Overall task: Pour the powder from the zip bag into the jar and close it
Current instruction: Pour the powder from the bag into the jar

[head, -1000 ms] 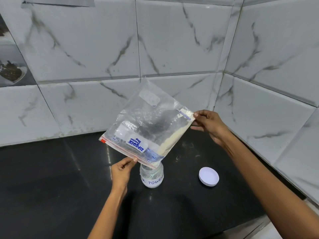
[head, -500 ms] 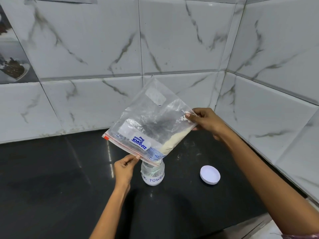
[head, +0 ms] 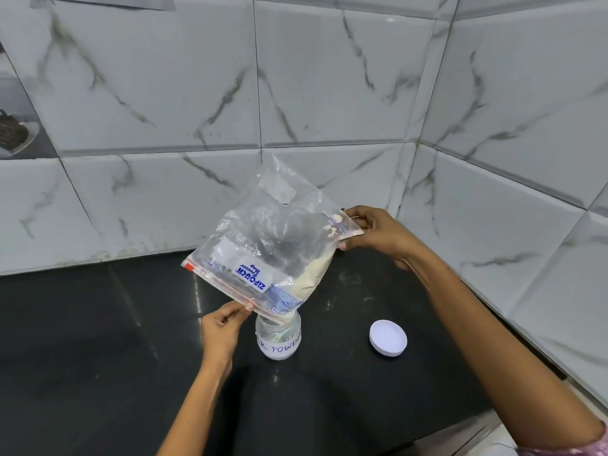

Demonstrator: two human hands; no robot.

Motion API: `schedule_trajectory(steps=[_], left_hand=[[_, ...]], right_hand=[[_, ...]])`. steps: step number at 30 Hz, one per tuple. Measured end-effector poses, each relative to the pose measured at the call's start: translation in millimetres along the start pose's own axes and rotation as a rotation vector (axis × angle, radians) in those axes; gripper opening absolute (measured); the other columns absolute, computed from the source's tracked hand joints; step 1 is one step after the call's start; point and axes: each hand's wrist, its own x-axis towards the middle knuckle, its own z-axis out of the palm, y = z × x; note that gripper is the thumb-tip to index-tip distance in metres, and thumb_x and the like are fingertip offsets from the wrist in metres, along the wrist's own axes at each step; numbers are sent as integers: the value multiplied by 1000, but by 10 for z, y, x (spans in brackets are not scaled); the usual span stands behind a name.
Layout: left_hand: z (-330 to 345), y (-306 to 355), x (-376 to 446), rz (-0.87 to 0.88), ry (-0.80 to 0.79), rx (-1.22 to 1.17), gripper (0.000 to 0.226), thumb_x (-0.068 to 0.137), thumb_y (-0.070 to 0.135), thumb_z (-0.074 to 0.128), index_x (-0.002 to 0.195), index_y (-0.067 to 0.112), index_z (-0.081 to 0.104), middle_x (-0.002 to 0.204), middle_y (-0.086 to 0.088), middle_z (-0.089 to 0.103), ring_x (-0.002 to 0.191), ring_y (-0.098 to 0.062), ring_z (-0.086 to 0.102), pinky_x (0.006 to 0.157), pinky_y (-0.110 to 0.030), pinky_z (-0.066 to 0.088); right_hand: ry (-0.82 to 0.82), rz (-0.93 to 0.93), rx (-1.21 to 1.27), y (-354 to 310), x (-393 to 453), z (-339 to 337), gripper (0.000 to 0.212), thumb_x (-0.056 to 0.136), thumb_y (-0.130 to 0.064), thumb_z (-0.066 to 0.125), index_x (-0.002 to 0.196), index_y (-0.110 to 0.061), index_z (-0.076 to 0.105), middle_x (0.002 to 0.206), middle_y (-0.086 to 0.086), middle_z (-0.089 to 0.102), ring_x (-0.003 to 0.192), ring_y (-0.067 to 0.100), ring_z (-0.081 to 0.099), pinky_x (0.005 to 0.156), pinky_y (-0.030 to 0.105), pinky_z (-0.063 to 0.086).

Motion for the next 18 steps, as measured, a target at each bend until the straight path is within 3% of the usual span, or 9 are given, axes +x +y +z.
schedule_trajectory(steps=[3, 6, 10, 13, 18], left_hand=[[19, 3, -8, 9, -6, -7, 13, 80, 3, 72, 80, 15, 77, 82, -1, 77, 81, -4, 71, 70, -9, 52], [36, -7, -11, 1, -5, -17, 14, 80, 3, 72, 79, 15, 77, 81, 0, 77, 81, -4, 71, 71, -9, 52], [32, -10, -8, -14, -6, -11, 13, 81, 4, 72, 81, 16, 77, 84, 1, 77, 84, -4, 71, 72, -10, 52], [43, 1, -10, -23, 3, -7, 11, 80, 4, 72, 84, 13, 77, 88, -3, 77, 86, -7, 71, 75, -13, 52], [34, 22, -12, -33, 14, 14, 10, 80, 6, 73, 88, 10, 76, 95, -9, 75, 89, -10, 71, 80, -16, 50]], right_hand=[[46, -1, 89, 46, -30, -19, 44, 76, 7, 71, 117, 1, 57, 113, 19, 67, 101, 26, 66, 94, 34, 52], [45, -15, 222, 75, -62, -8, 33, 80, 7, 68, 112, 7, 59, 105, 24, 66, 88, 24, 67, 78, 25, 59], [-10, -29, 167, 79, -79, 22, 31, 81, -9, 73, 109, 0, 66, 103, 15, 72, 92, 19, 69, 79, 22, 57], [14, -41, 186, 86, -53, 29, 29, 86, -14, 67, 112, -2, 66, 102, 11, 72, 96, 21, 69, 82, 27, 58], [-15, 18, -9, 33, -8, 45, 19, 89, -28, 65, 103, -16, 68, 98, 9, 71, 90, 19, 69, 66, 28, 59]])
